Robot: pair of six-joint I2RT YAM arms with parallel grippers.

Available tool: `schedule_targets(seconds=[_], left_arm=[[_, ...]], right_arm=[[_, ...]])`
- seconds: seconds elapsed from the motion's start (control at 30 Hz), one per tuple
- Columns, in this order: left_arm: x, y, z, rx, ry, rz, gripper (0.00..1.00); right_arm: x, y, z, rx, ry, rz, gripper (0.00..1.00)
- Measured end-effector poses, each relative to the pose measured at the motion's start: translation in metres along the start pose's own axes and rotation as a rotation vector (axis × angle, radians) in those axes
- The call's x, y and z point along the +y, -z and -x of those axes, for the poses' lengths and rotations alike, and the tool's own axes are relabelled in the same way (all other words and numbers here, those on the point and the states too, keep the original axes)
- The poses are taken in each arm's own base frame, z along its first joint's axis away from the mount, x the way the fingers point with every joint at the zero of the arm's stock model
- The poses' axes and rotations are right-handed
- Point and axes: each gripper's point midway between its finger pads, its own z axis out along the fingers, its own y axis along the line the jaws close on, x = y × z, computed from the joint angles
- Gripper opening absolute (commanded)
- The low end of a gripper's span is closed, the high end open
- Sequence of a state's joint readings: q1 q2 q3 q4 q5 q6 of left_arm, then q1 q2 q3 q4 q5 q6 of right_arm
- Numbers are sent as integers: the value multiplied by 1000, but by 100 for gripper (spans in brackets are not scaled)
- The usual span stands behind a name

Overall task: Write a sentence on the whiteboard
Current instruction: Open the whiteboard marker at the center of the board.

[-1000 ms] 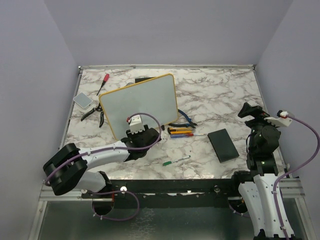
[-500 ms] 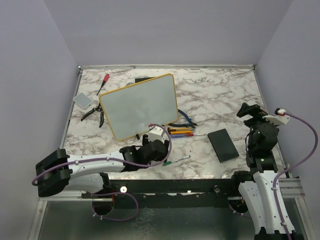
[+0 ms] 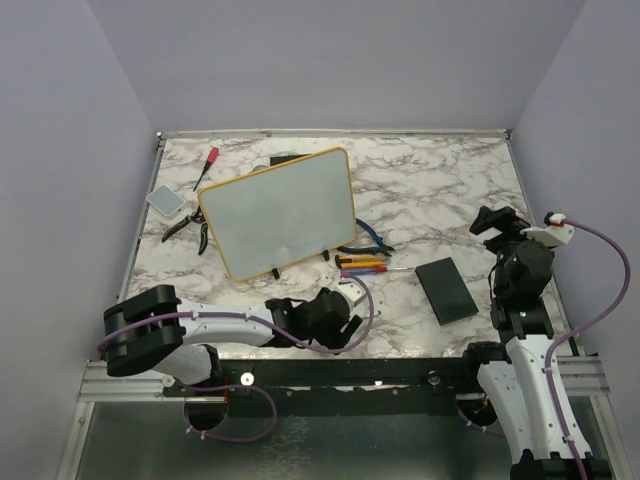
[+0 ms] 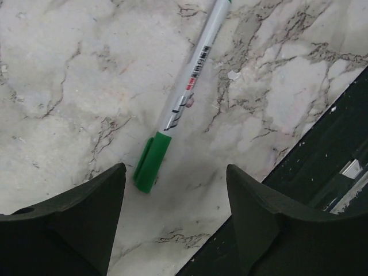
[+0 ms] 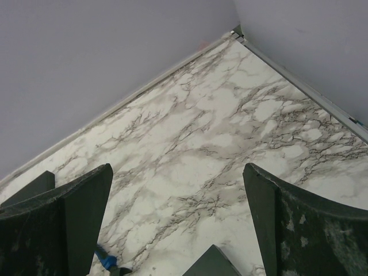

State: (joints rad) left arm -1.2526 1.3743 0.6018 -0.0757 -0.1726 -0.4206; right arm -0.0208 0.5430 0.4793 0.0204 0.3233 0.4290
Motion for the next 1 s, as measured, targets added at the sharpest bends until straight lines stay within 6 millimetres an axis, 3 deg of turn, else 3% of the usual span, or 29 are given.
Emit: schedule_targets(seconds=[0.33, 0.73, 1.0], left_arm=[[-10, -3, 0, 0, -68, 10, 63], [-31, -9, -14, 38, -136, 23, 50], [-18, -10, -12, 40, -114, 130, 43]], right_arm=[[0, 0, 0, 0, 0, 0, 99], [0, 0, 0, 0, 0, 0, 99], [0, 0, 0, 0, 0, 0, 99]])
